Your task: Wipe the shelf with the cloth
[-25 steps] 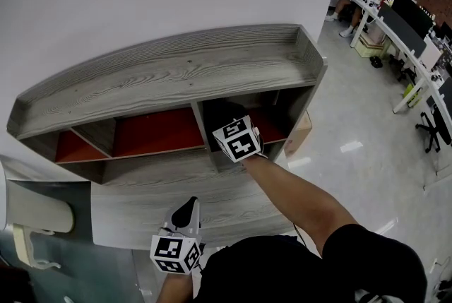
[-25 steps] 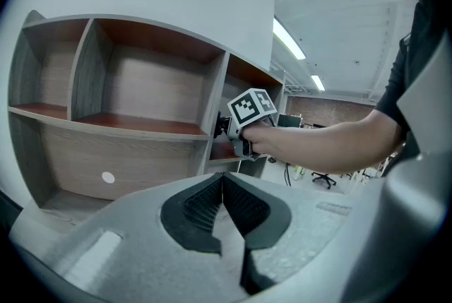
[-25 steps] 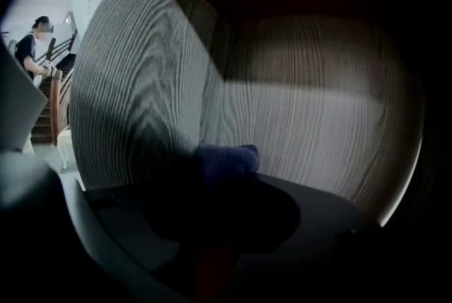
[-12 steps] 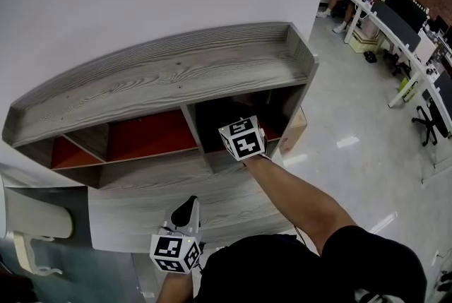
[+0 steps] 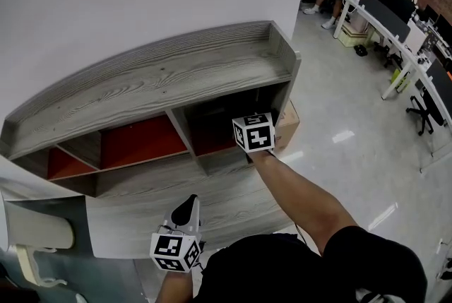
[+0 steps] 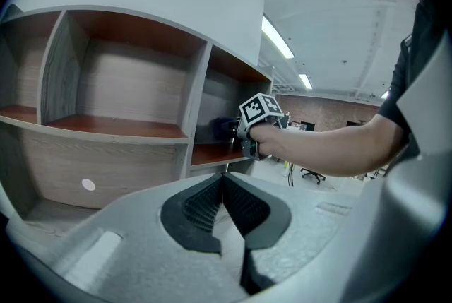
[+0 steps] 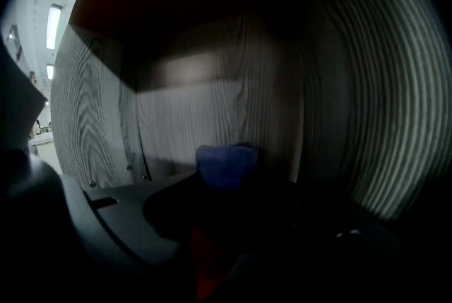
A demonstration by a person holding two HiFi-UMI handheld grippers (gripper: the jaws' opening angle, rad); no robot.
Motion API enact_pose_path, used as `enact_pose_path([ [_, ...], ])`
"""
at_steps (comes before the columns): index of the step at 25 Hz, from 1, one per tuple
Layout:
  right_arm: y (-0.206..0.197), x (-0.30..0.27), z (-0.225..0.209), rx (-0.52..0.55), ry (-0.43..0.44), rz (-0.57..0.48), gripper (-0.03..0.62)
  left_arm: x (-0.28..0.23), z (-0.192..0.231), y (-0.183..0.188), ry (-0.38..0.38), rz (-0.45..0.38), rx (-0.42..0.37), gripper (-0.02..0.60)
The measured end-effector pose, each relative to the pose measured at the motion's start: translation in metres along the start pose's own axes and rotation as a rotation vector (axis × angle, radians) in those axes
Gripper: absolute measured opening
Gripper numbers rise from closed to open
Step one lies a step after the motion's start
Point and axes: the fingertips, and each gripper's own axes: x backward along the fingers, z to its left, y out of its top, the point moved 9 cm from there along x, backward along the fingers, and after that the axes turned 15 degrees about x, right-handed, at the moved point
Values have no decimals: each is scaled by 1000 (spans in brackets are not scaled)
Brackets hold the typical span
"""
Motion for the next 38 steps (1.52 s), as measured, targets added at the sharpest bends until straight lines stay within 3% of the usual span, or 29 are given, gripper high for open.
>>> enact_pose_path([
  [5,-6,6,-13,-58,-32,7,127,-1,-3,0,-9,4,-7,11],
  [17,-5,10,-12,-58,-32,5,129,9,-6,-2,0,-2,-8,11],
  [23,17,39,7,-38,88,-120,130,14,-7,-4,17,-4,2,9],
  [30,69,83,53,123,268,-330,130,14,-8,-9,18,1,58,9],
  [38,113,102,80,209,342,-458,130,15,-13,-11,35,-6,57,9],
])
